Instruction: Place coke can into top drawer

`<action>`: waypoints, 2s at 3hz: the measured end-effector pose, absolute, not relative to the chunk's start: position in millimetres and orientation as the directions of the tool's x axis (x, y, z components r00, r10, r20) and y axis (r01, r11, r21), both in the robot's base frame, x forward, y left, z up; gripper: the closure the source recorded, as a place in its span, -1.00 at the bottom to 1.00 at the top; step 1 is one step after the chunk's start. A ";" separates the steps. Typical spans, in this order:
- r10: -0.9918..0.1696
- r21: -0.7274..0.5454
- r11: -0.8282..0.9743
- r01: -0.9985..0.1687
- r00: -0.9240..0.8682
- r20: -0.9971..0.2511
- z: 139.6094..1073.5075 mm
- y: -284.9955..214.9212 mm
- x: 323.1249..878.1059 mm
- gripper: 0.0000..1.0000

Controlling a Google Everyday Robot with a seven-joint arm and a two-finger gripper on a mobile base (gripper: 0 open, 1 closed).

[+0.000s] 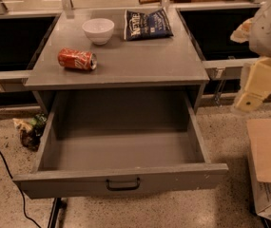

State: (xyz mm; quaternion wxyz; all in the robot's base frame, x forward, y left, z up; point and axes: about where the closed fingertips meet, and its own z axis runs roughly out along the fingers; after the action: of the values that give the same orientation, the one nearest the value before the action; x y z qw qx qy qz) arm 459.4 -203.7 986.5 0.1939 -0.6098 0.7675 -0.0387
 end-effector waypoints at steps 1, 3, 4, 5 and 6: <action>-0.928 -0.316 0.261 -0.912 -0.146 -0.344 991.4 -171.5 513.7 -1.00; -0.879 -0.301 0.284 -0.910 -0.122 -0.461 989.8 -122.9 571.5 -1.00; -0.844 -0.306 0.305 -0.902 -0.108 -0.525 978.5 -96.7 609.6 -1.00; -0.787 -0.294 0.336 -0.895 -0.095 -0.609 961.6 -50.9 658.3 -1.00; -0.688 -0.266 0.389 -0.882 -0.087 -0.720 945.7 2.4 705.3 -1.00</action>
Offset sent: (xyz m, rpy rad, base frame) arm 0.1727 0.1318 0.0052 0.3601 -0.0866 0.0433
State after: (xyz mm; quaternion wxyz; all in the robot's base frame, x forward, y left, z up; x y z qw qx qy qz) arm 705.3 2.4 945.7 0.4065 -0.5399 0.7274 0.1192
